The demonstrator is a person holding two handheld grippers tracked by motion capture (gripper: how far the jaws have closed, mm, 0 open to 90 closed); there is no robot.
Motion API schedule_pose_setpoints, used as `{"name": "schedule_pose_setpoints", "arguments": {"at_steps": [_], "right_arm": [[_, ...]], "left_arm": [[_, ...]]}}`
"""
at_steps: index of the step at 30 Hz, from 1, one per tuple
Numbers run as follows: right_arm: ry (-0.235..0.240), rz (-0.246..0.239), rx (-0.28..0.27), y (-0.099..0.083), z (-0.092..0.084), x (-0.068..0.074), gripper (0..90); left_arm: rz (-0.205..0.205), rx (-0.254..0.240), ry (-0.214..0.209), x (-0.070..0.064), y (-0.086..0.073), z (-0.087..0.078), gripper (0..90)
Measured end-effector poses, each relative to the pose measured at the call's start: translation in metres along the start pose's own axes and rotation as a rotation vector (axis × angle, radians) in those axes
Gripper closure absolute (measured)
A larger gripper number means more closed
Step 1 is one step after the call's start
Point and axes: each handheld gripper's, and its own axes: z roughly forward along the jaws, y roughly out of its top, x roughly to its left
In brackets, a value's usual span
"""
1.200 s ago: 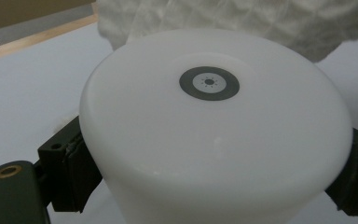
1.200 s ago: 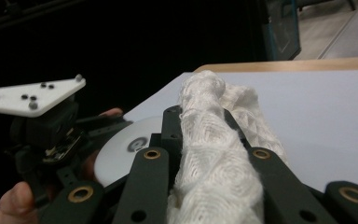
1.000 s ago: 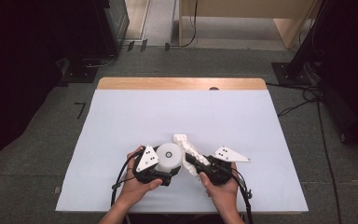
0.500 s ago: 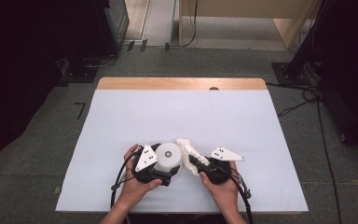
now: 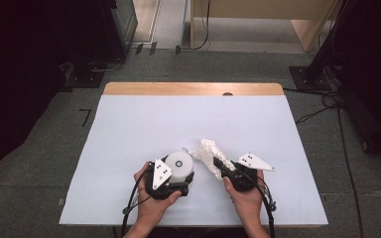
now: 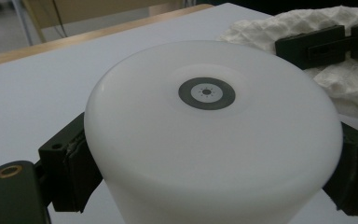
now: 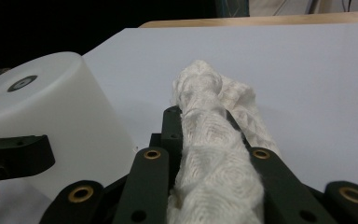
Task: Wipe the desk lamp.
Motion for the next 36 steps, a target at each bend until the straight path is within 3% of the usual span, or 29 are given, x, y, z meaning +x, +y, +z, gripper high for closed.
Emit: {"name": "schedule_pose_setpoints", "arguments": {"at_steps": [3,6,7,10,14,17,23,26,31,34,36], "right_arm": [[0.026,-0.009,0.003,0.001,0.001,0.006,77.7],[0.061,-0.026,0.006,0.003,0.001,0.011,77.6],[0.076,-0.024,0.01,0.005,0.001,0.013,77.6],[0.113,-0.015,-0.026,0.012,-0.004,0.021,77.6],[0.167,-0.042,-0.135,0.026,-0.02,0.036,77.6],[0.186,-0.057,-0.158,0.029,-0.024,0.044,77.6],[0.208,-0.005,-0.042,0.008,-0.001,0.04,77.7],[0.205,-0.003,0.015,-0.003,0.012,0.037,77.8],[0.195,0.047,0.114,-0.022,0.028,0.027,78.1],[0.196,0.041,0.11,-0.02,0.027,0.027,78.2],[0.205,0.031,0.076,-0.012,0.021,0.029,78.2]], "left_arm": [[0.052,-0.011,-0.07,0.015,0.0,0.001,8.6],[0.059,-0.022,-0.219,0.03,-0.002,0.001,8.7],[0.075,-0.025,-0.242,0.031,-0.003,0.0,8.7],[0.115,-0.013,-0.259,0.03,-0.002,0.002,8.7],[0.112,-0.014,-0.262,0.031,-0.002,0.002,8.7],[0.11,-0.01,-0.257,0.03,-0.002,0.002,8.7],[0.105,-0.013,-0.256,0.03,-0.002,0.002,8.7],[0.102,-0.015,-0.259,0.03,-0.002,0.002,8.7],[0.1,-0.016,-0.26,0.03,-0.002,0.003,8.7],[0.099,-0.015,-0.26,0.03,-0.002,0.003,8.6],[0.099,-0.015,-0.261,0.03,-0.003,0.003,8.7]]}}
